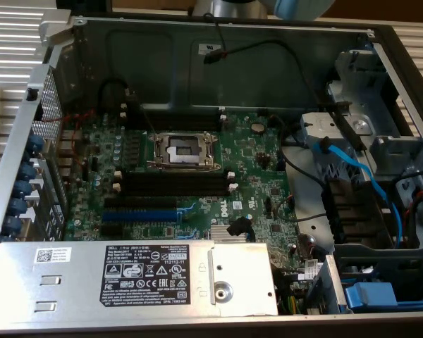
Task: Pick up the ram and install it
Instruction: 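Pick up the ram and move it above insertion slot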
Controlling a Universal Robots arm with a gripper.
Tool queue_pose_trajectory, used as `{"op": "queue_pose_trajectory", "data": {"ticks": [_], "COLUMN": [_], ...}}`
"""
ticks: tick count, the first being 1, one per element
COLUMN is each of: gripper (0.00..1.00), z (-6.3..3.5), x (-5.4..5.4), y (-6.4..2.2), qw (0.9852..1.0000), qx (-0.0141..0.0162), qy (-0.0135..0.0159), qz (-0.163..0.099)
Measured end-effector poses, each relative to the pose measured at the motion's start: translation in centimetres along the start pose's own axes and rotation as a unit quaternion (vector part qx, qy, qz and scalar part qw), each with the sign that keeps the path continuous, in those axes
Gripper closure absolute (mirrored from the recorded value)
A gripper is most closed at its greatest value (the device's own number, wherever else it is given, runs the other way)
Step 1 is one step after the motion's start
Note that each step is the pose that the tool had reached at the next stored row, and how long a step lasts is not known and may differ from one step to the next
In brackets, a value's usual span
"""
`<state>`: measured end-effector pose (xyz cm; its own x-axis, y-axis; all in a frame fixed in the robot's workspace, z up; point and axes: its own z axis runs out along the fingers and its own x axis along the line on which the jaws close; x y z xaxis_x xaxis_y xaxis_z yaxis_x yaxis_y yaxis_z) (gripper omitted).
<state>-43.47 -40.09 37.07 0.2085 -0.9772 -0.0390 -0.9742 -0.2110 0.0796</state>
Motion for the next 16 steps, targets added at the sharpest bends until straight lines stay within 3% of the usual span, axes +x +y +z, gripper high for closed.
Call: {"op": "queue_pose_trajectory", "data": {"ticks": [6,7,8,13,15,16], "gripper": [0.88,0.88,0.88,0.88,0.88,0.88], "z": [-0.06,-0.1,-0.13,-0.22,-0.28,-0.33], "x": [0.1,0.1,0.2,0.4,0.5,0.5], "y": [-0.57,-0.72,-0.91,-2.01,-2.47,-2.7], "qw": [1.0,1.0,0.9999,0.9992,0.9988,0.9986], "qx": [0.0005,0.0033,0.0079,0.0376,0.0476,0.0509], "qy": [0.0005,0.0014,0.0025,0.0087,0.0108,0.0115], "qz": [0.007,0.007,0.007,0.006,0.006,0.006]}}
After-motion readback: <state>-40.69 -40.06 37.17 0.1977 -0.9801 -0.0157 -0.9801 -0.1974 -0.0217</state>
